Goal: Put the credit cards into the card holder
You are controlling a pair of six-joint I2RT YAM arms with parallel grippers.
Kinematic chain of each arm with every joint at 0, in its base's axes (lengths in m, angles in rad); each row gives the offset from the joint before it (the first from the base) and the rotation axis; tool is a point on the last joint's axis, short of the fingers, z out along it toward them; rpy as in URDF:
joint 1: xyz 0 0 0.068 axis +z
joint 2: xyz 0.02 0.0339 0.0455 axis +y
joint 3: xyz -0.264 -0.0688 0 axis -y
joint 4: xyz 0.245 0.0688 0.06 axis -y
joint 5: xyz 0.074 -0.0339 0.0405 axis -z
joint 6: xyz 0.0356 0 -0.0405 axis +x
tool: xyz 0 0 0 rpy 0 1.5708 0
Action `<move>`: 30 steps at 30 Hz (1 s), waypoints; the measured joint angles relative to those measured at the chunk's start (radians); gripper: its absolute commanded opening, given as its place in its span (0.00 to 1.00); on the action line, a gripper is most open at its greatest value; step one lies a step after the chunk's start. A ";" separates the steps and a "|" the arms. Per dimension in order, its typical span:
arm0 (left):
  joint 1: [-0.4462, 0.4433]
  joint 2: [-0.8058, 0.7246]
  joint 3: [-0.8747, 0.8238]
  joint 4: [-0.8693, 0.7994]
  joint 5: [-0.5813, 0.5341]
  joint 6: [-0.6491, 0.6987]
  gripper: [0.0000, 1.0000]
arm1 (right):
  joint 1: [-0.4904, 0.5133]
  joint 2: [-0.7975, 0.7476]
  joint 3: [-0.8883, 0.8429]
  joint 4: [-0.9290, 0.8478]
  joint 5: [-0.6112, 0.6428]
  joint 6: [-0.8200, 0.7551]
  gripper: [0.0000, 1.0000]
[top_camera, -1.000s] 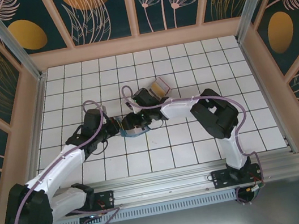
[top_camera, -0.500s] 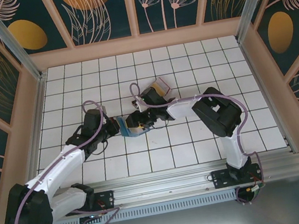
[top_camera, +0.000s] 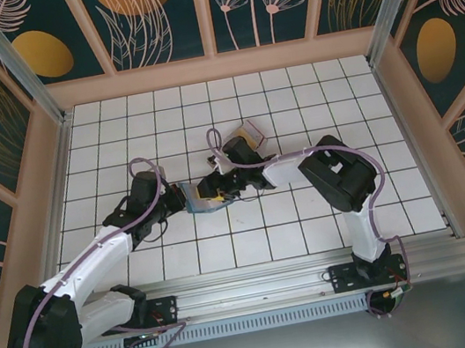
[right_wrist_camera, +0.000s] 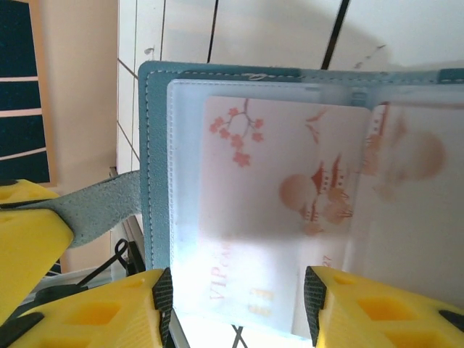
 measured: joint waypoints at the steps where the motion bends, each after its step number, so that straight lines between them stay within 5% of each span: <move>1: 0.000 0.000 -0.003 0.000 0.000 0.000 0.00 | -0.004 0.000 -0.004 0.004 -0.001 0.006 0.53; 16: 0.000 -0.008 0.000 0.000 0.001 0.000 0.00 | 0.044 0.000 0.087 -0.172 0.125 -0.112 0.60; 30: 0.000 -0.011 0.031 0.001 0.039 -0.015 0.00 | 0.042 0.003 0.081 -0.068 0.023 -0.058 0.62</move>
